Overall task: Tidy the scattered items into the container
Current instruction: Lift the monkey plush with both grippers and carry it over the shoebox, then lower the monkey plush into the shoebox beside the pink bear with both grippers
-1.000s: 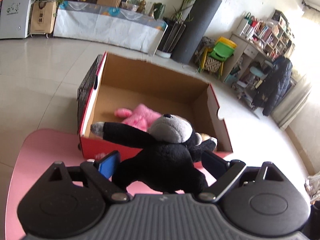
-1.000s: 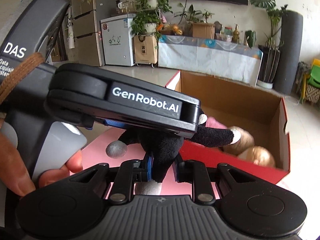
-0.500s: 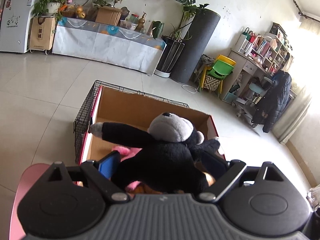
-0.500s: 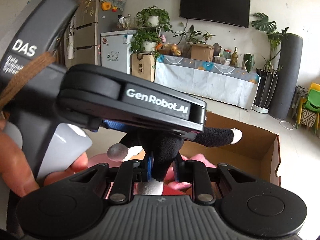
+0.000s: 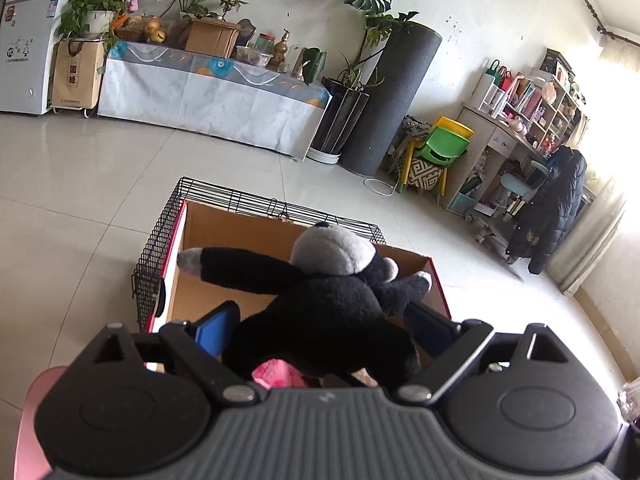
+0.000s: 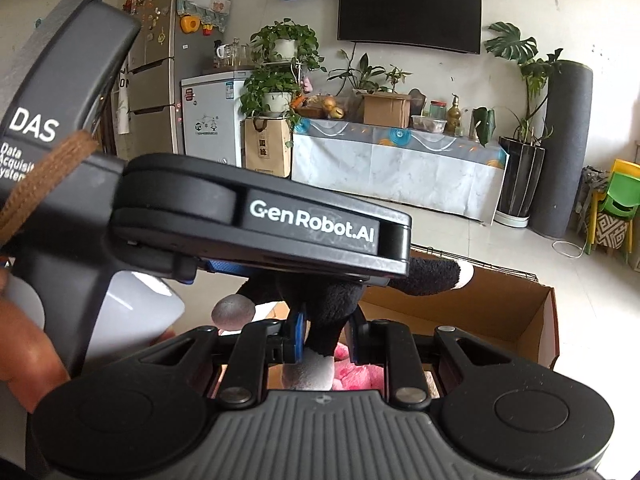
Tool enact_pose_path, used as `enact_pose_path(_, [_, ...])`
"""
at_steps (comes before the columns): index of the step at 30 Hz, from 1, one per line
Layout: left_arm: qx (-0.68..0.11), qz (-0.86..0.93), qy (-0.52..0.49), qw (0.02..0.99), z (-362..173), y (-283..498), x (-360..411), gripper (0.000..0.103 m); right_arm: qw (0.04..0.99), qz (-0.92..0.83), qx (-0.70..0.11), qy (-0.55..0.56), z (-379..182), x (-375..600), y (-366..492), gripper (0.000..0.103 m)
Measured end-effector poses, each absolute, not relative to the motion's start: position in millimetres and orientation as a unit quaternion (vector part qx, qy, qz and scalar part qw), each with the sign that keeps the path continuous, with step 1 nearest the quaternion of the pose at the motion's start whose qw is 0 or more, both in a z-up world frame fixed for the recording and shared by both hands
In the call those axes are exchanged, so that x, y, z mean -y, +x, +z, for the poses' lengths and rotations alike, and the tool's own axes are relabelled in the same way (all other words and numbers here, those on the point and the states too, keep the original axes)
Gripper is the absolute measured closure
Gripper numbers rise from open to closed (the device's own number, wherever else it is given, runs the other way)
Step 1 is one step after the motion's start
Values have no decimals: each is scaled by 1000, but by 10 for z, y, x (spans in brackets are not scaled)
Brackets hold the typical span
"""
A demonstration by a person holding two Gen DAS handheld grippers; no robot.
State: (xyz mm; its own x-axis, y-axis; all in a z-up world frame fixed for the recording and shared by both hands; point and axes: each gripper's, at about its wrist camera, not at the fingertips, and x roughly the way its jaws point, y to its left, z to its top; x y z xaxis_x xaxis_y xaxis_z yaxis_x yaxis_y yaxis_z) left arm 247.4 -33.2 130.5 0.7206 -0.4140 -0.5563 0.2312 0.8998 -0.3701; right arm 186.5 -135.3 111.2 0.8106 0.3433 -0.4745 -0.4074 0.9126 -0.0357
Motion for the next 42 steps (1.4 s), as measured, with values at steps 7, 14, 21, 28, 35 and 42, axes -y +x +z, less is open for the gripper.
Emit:
enact_pose_path(7, [-337,-177,-145,913,1220,2646,315,11,950,195,-240,-49,1043,1393,2038,81])
enact_pose_path(14, [-351,-157,-166,908,1103,2780,205,2,948,188,-256,-20,921,1362,2214,81])
enact_pose_path(21, [-379,-125,-176,900,988,2858,41,0,944,146,-290,49,781,1523,2416,75])
enact_pose_path(28, [-396,-100,-172,897,964,2869,-62,0,943,119,-295,98,843,1773,2434,59])
enact_pose_path(35, [-406,-82,-163,896,978,2827,-103,0,933,97,-322,127,863,1906,2426,53])
enact_pose_path(42, [-408,-83,-149,897,1034,2766,-91,0,931,104,-328,123,931,1927,2369,47])
